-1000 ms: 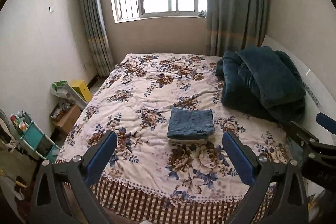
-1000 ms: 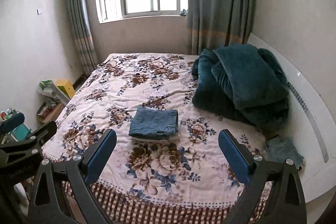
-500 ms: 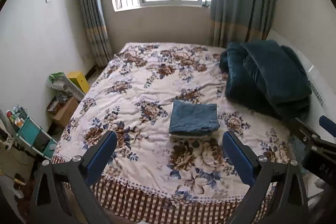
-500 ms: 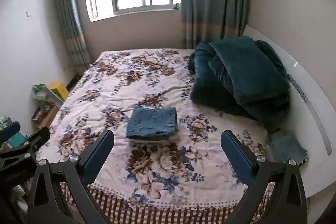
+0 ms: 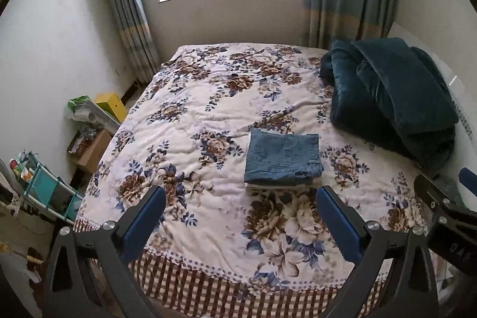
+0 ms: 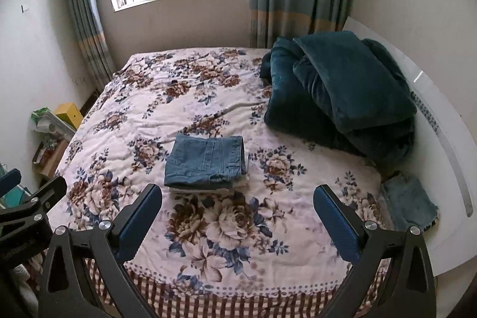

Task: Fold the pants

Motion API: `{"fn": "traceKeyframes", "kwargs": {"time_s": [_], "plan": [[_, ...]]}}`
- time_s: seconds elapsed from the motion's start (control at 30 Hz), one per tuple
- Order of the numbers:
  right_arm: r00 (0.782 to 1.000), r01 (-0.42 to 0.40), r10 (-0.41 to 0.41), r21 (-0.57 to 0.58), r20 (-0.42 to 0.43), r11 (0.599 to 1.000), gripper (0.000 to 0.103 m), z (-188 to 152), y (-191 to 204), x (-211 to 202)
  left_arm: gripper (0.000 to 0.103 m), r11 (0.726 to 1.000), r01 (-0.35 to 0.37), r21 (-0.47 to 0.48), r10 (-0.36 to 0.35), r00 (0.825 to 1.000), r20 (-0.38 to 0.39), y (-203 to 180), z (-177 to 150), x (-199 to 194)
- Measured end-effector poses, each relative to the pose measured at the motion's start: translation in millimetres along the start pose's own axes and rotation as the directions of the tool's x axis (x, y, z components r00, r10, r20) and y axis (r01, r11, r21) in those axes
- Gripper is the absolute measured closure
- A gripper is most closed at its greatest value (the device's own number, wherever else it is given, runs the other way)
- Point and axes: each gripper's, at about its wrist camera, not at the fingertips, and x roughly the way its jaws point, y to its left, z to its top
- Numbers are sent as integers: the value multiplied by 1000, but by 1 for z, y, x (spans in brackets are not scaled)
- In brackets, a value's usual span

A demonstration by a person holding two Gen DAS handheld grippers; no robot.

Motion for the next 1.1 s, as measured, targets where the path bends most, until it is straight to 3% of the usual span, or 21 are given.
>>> {"fn": "traceKeyframes", "kwargs": {"time_s": [1.1], "plan": [[1000,-23,23,-24,3,999,0,-15,16,-1,0,999,-35,14,34,999,35,7,2,-5]]}}
